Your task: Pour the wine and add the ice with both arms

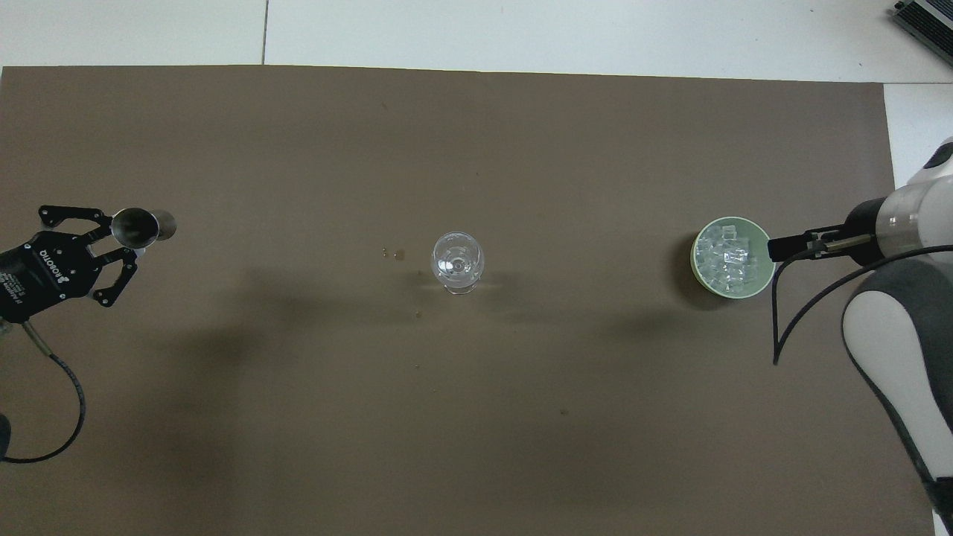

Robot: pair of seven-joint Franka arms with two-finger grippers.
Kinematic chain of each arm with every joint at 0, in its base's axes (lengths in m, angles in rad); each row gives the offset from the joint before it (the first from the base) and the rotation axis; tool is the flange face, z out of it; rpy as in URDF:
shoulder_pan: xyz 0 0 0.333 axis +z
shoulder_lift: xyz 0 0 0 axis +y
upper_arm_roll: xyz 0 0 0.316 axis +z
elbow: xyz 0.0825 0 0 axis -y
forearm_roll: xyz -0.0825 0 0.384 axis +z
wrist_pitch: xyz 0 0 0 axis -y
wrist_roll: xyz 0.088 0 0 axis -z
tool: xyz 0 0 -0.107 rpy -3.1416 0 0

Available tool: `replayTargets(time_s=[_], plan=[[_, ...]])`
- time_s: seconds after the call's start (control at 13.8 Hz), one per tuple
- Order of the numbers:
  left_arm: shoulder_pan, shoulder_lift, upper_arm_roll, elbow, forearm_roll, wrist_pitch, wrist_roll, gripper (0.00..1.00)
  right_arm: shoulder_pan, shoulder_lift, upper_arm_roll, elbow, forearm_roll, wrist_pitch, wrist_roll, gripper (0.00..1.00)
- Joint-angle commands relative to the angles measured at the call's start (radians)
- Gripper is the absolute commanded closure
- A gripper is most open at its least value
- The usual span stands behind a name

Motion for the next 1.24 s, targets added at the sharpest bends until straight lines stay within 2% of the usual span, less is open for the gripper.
replayTargets(time_s=[0.0,0.15,0.44,0.58,0.8,1.02,1.16], plan=[[0.068,0.035,-0.010,-0.011,0.013,-0.078,-0.019,1.00,-0.020,0.041,0.012,-0.052,0.017,0.104,-0.067,0.00],[0.095,0.073,-0.010,-0.011,0.013,-0.110,-0.017,1.00,-0.020,0.067,0.013,-0.089,0.017,0.178,-0.099,0.00],[0.114,0.133,-0.008,-0.011,0.013,-0.126,-0.016,1.00,-0.030,0.107,0.013,-0.120,0.036,0.200,-0.173,0.00],[0.120,0.159,-0.010,-0.011,0.013,-0.124,-0.019,1.00,-0.030,0.120,0.013,-0.143,0.049,0.247,-0.196,0.00],[0.132,0.202,-0.010,-0.007,0.013,-0.126,-0.043,1.00,-0.029,0.166,0.013,-0.146,0.049,0.319,-0.197,0.00],[0.145,0.242,-0.008,0.003,0.013,-0.135,-0.085,1.00,-0.029,0.185,0.013,-0.148,0.049,0.330,-0.220,0.00],[0.162,0.261,-0.008,0.004,0.013,-0.139,-0.089,1.00,-0.030,0.188,0.013,-0.158,0.049,0.347,-0.222,0.05]])
